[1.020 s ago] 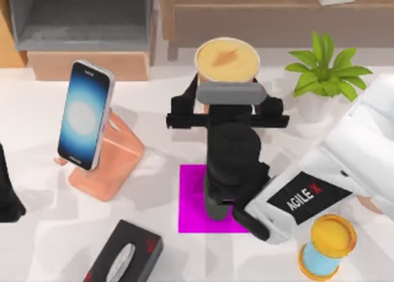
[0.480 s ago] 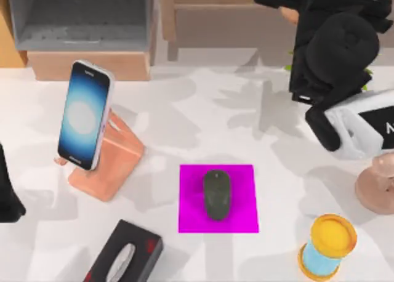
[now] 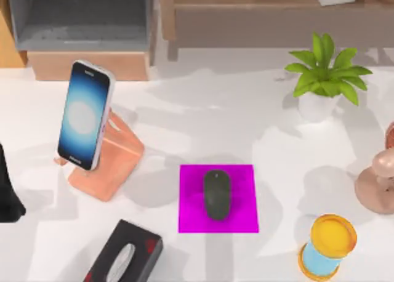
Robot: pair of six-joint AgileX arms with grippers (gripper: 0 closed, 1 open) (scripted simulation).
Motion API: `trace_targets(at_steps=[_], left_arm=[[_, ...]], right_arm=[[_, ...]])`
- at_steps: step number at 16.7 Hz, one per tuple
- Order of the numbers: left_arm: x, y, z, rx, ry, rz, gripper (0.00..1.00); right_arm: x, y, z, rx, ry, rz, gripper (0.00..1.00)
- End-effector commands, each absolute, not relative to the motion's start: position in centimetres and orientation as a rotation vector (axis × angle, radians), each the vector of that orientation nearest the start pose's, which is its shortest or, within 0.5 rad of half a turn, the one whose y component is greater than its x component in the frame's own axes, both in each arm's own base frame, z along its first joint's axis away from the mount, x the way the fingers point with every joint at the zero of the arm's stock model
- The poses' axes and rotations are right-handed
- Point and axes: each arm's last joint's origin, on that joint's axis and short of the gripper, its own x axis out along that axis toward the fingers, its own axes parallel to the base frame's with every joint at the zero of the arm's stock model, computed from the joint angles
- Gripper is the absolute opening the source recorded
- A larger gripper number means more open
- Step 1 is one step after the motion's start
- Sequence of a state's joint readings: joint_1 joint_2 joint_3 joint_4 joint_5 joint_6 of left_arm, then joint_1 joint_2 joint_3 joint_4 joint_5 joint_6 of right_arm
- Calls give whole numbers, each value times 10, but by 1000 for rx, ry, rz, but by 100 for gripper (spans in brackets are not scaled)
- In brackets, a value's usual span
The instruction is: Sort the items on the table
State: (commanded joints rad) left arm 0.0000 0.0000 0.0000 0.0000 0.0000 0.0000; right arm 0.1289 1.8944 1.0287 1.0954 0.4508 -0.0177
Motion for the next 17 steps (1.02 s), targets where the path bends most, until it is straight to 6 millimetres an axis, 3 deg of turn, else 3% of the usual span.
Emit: trace_targets(at_steps=[5,10,14,17], left_arm=[[106,-1,160,0,0,0,100],[106,-1,160,0,0,0,100],[106,-1,160,0,0,0,100],[106,-1,160,0,0,0,100]], right_arm=[[432,-29,230,-21,-139,-226,0],[449,-88,241,-31,-72,-116,0],[456,-118,242,-19,-23,-44,0],[458,-127,239,-10,1,-17,0]])
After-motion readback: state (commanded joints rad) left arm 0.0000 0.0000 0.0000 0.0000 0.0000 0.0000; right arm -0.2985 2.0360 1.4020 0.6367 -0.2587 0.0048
